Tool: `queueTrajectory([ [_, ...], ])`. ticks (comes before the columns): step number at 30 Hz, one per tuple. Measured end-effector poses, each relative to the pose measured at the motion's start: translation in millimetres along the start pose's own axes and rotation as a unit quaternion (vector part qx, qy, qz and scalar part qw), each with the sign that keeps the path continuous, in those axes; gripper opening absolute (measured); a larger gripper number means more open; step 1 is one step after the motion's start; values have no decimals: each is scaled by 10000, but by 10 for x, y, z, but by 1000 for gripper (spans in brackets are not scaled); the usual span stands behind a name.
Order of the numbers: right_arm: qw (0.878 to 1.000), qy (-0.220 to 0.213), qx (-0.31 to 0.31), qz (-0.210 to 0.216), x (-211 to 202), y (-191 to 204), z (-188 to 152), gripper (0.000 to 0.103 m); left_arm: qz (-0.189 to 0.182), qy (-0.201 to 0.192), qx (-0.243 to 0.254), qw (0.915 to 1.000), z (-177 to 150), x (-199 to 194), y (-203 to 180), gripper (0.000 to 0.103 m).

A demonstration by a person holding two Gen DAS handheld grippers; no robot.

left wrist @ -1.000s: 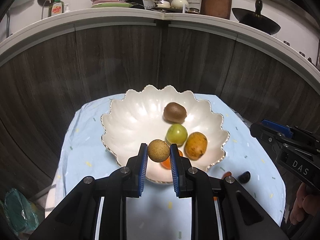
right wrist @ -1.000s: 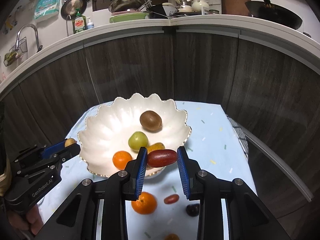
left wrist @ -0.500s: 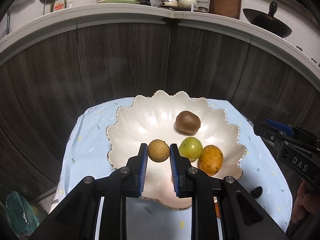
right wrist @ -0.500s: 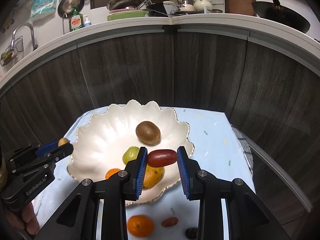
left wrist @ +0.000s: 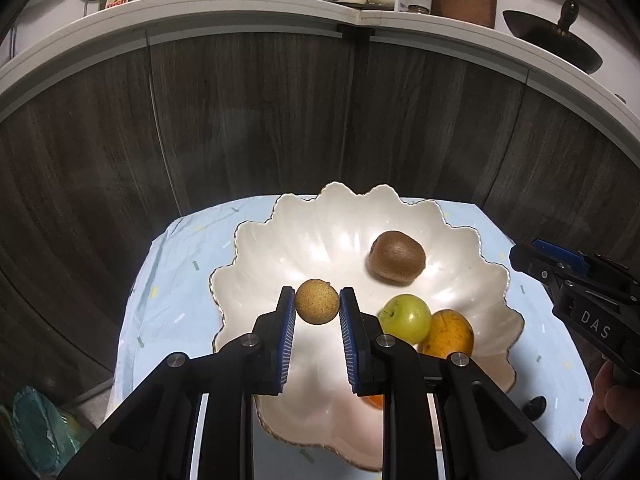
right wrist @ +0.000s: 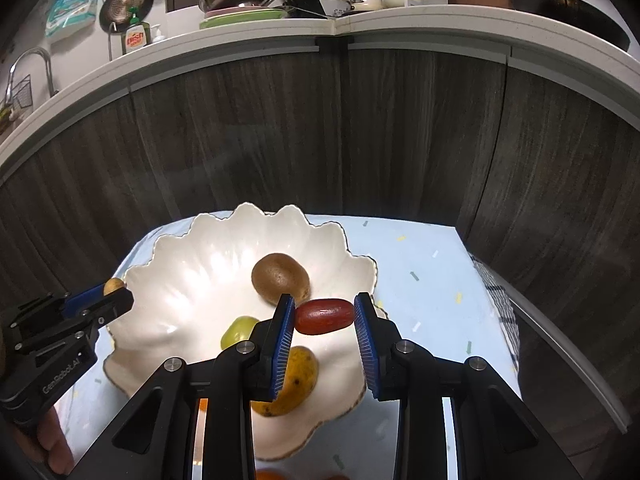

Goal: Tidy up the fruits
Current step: 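Lift the brown fruit with left gripper while right gripper carries the red date over the bowl, then open left gripper to drop the brown fruit in the bowl while right gripper drops the date, then withdraw both open grippers from the bowl toward the mandarin and dark plum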

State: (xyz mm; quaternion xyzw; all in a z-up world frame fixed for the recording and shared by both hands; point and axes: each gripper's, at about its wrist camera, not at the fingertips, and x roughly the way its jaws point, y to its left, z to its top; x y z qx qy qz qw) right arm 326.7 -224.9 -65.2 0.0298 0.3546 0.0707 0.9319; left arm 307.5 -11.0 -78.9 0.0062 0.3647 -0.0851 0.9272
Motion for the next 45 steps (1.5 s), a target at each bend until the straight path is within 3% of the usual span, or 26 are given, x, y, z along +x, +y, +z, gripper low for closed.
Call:
queueTrajectory([
  [19, 9994, 289, 142, 83, 321, -41, 33, 32, 143, 215, 1, 9997, 42, 222, 41, 23],
  [22, 9994, 305, 153, 90, 326, -40, 45, 32, 169, 220, -8, 9996, 47, 224, 42, 36],
  [24, 9994, 315, 152, 81, 322, -38, 48, 35, 208, 185, 22, 9996, 49, 200, 31, 37],
  [28, 9996, 203, 174, 24, 269, -42, 64, 62, 266, 162, 51, 9995, 50, 181, 32, 46],
  [35, 9999, 59, 142, -18, 163, -14, 88, 69, 380, 70, -13, 9993, 61, 93, 47, 71],
  [39, 9999, -42, 162, -41, 81, -9, 101, 76, 413, 14, -69, 9991, 83, 25, 54, 74],
  [45, 9998, -78, 162, -21, -22, -12, 103, 77, 462, -73, -80, 9989, 102, -73, 42, 85],
])
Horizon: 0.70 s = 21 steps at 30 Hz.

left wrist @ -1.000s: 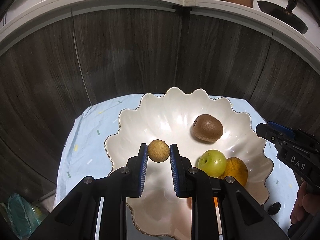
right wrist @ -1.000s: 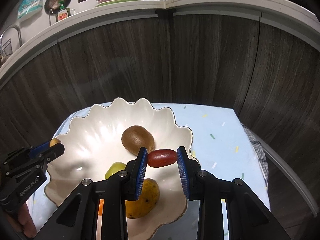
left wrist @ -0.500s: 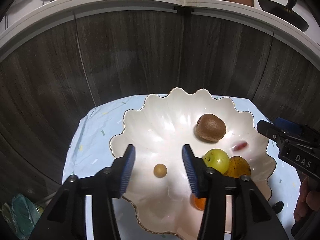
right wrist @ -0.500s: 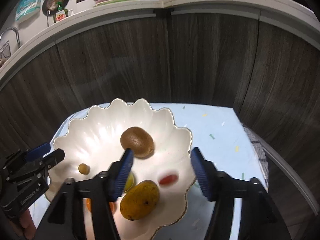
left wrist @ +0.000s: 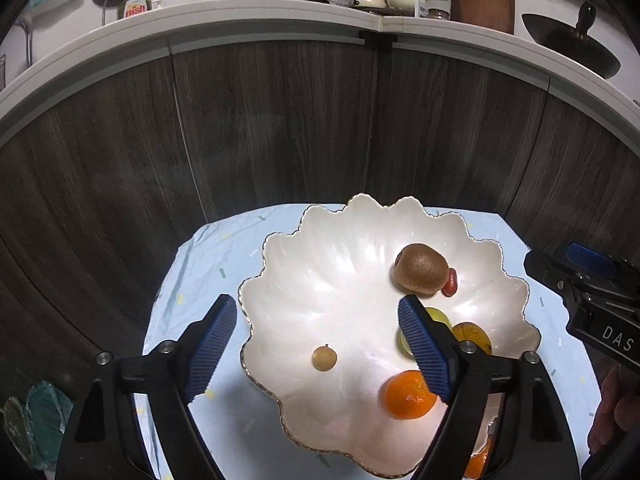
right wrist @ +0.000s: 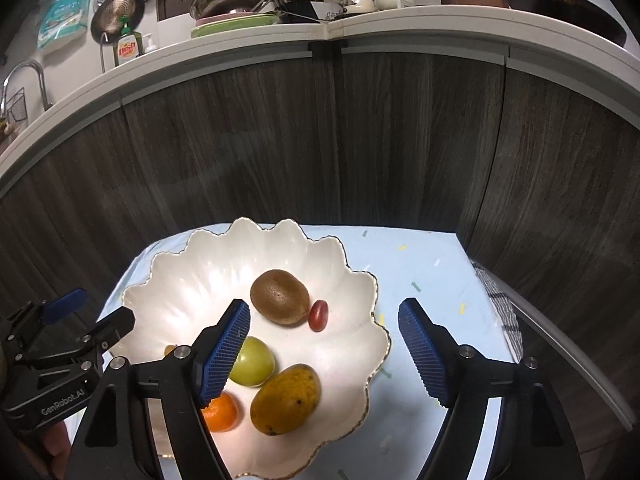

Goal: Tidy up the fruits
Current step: 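Withdraw both open grippers from the bowl toward the mandarin and dark plum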

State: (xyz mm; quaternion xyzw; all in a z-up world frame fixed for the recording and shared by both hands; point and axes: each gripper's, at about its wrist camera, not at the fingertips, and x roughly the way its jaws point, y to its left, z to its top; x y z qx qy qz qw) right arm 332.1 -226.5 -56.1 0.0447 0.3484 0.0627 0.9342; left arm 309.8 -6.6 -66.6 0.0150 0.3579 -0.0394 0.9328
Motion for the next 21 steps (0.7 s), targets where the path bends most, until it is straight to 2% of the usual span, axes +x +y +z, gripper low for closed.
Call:
queueTrajectory([
  [7, 10000, -30, 50, -18, -158, -29, -54, 77, 78, 10, -40, 10000, -26, -151, -19, 90],
  [21, 9997, -154, 167, -65, -491, -123, -145, 79, 50, -42, 106, 9999, -94, -467, -123, 90],
])
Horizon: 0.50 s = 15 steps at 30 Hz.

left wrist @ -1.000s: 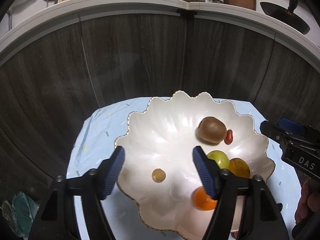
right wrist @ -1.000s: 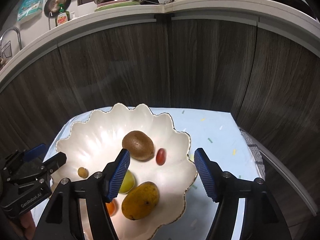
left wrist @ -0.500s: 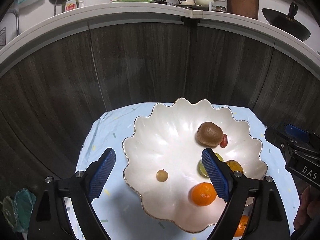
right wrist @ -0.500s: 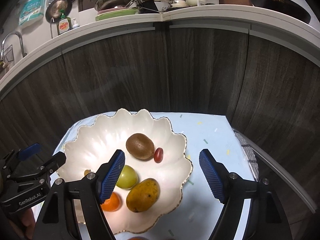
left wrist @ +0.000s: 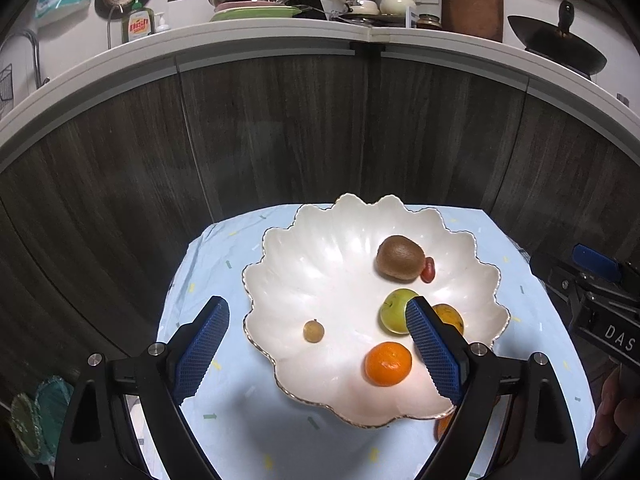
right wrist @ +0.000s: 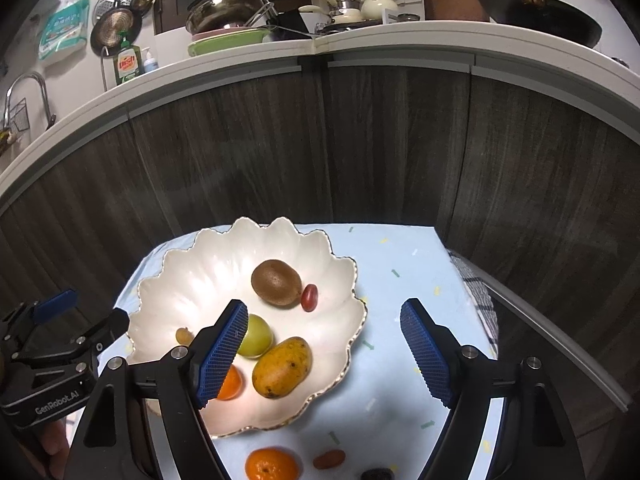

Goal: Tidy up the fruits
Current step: 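Withdraw both open grippers from the bowl toward the mandarin and dark plum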

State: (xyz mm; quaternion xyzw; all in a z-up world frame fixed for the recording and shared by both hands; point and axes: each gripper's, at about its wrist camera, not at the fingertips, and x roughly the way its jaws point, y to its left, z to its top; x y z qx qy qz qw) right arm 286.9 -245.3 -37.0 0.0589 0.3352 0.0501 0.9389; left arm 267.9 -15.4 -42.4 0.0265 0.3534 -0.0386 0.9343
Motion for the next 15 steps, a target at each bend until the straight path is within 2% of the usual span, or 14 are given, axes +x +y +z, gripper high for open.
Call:
queueTrajectory([
  [15, 9999, -86, 103, -14, -254, -138, -104, 79, -104, -42, 172, 9998, -112, -224, -179, 90],
])
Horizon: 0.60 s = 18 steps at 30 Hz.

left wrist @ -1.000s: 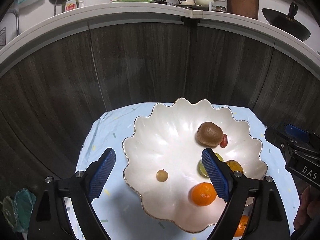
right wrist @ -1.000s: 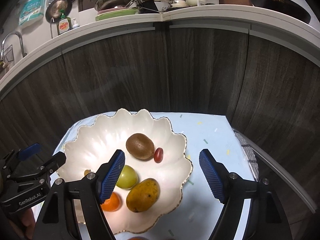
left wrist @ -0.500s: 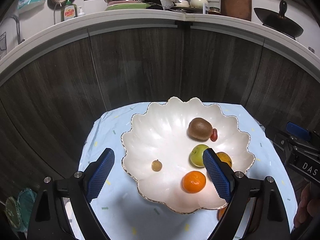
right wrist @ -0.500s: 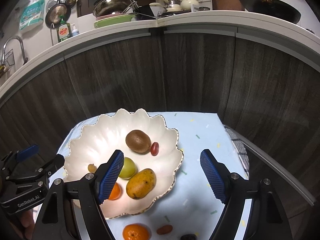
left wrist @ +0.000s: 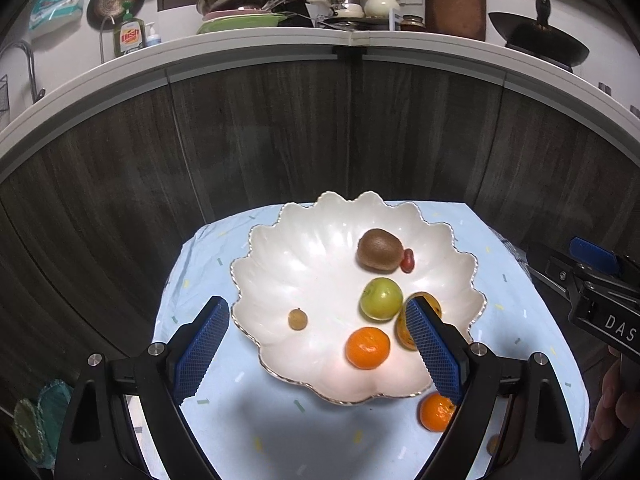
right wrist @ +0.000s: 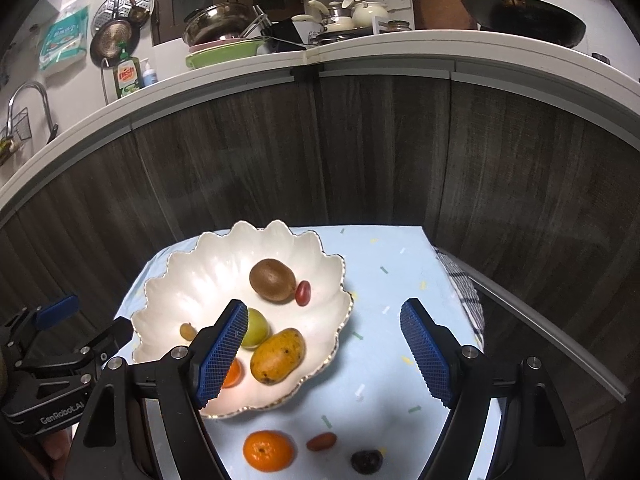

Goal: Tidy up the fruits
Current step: 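Withdraw both open grippers from the bowl toward the mandarin and dark plum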

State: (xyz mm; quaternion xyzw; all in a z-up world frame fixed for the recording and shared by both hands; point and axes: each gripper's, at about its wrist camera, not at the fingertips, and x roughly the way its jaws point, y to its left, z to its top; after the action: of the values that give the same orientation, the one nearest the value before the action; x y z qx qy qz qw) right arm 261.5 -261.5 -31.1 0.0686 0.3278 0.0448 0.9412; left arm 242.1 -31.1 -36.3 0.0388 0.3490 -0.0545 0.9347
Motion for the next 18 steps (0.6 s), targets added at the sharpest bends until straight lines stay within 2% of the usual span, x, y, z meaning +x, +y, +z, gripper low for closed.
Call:
queueTrajectory([
  [18, 9998, 14, 131, -140, -274, -290, -220, 79, -257, 52, 252, 9993, -205, -241, -378, 90],
])
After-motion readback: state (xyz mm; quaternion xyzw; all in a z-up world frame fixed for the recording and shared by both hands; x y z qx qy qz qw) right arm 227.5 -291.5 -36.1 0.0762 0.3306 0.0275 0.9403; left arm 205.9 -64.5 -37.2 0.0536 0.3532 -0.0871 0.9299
